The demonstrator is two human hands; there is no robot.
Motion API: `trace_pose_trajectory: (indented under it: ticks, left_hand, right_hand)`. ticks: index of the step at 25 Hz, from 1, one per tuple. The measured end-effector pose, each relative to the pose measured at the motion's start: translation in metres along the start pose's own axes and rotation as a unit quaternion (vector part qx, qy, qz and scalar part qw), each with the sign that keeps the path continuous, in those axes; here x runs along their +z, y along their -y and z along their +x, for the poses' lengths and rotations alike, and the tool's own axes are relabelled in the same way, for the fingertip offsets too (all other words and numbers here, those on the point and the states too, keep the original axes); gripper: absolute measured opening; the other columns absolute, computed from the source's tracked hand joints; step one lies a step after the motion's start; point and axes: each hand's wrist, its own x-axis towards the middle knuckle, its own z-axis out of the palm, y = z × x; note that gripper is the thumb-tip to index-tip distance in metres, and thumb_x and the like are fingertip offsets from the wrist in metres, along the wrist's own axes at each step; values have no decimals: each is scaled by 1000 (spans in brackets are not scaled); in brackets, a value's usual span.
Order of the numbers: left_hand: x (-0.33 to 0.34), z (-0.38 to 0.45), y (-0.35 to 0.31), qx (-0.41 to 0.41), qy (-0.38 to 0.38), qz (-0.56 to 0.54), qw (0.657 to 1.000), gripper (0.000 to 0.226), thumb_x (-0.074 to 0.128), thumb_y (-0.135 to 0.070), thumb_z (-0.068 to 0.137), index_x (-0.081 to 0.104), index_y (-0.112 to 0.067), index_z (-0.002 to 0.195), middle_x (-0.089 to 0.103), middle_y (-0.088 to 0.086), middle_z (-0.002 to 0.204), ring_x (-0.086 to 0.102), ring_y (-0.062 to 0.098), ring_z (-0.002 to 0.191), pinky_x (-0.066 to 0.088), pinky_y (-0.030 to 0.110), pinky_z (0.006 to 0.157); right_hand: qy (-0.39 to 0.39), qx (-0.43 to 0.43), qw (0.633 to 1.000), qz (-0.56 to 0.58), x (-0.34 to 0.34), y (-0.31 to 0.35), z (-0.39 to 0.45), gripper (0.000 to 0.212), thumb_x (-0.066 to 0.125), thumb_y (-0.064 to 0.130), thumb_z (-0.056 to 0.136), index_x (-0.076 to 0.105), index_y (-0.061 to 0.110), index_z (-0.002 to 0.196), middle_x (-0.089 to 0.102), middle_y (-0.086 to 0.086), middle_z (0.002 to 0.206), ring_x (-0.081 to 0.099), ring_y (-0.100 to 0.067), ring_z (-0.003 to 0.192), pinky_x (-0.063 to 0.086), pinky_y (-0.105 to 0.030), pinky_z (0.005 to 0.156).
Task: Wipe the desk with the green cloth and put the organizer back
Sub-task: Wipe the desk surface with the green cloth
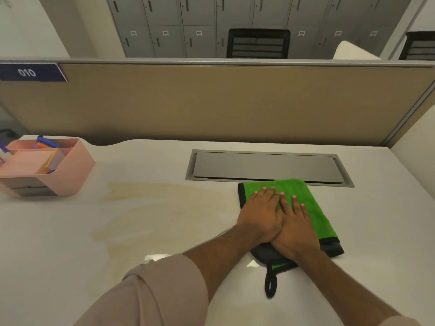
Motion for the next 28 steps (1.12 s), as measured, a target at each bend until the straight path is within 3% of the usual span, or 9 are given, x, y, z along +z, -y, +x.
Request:
trace_pose_trajectory:
  ticks: [12,21,28]
  left_hand:
    - [-64,-57,140,-47,-5,36,998,65,22,-34,89,28,-9,148,24,10,158,16,24,146,8,39,120]
    - [-108,-85,239,-74,-6,54,996,69,21,-35,87,20,-9,151,17,9,161,11,21,148,4,37,120]
    - [-140,-107,306,-136,-5,30,990,65,28,-32,94,13,-9,152,7,7,162,3,18,148,3,36,120]
  right_hand:
    - [-2,-103,994,30,8,146,39,81,25,59,88,-7,22,152,0,-6,163,-4,-31,148,1,-46,120]
    - [-3,-133,991,33,20,248,79,82,27,57,87,-7,21,152,0,-6,163,-3,-30,148,2,-46,120]
    - [-1,-149,988,38,24,322,104,87,15,59,77,1,20,153,3,-7,162,-2,-30,148,2,-47,120]
